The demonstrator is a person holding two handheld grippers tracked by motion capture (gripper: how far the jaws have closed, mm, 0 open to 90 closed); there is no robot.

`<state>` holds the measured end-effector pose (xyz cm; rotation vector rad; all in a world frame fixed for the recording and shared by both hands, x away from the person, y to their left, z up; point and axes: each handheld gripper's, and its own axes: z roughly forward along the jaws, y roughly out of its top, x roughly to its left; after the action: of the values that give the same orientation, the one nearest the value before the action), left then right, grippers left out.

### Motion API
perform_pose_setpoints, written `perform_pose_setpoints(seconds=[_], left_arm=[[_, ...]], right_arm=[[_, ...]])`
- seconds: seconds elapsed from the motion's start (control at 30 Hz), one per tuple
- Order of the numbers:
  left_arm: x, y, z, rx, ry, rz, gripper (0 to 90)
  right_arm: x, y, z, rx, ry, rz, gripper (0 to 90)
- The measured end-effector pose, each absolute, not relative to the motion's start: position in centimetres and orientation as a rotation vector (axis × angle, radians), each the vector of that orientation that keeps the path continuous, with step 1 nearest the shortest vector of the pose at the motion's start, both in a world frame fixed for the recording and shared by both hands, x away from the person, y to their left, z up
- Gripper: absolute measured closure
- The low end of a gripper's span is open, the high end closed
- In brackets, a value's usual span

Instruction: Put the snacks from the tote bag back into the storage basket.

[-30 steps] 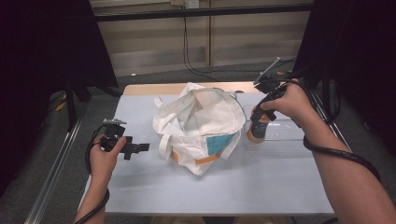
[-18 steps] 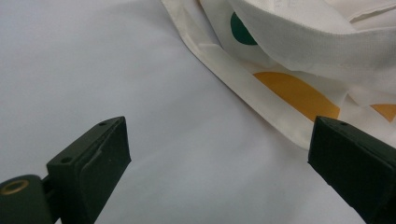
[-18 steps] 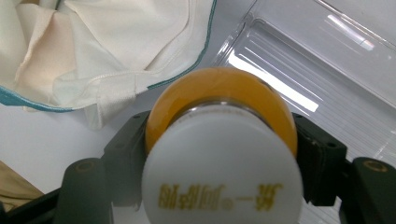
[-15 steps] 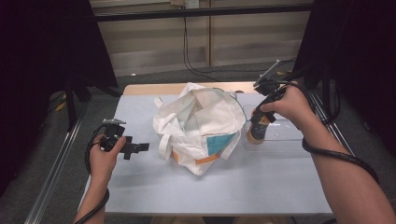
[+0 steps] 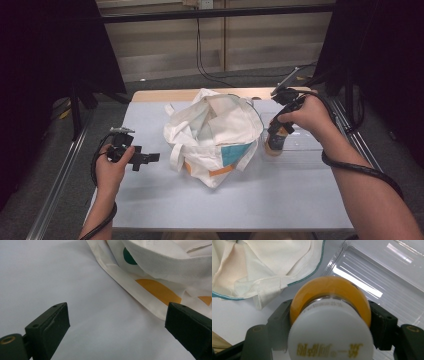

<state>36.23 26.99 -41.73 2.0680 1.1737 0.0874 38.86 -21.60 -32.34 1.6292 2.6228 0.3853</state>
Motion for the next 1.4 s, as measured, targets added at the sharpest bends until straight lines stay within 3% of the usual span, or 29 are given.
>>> perform_pose_setpoints(seconds=[1.4], left_arm=[[36.3,27.0,-41.8,2.067,1.171,0.076,5.3]], right_arm=[[38.8,-21.1,-34.9,1.613,2.647,0.323,30.3]])
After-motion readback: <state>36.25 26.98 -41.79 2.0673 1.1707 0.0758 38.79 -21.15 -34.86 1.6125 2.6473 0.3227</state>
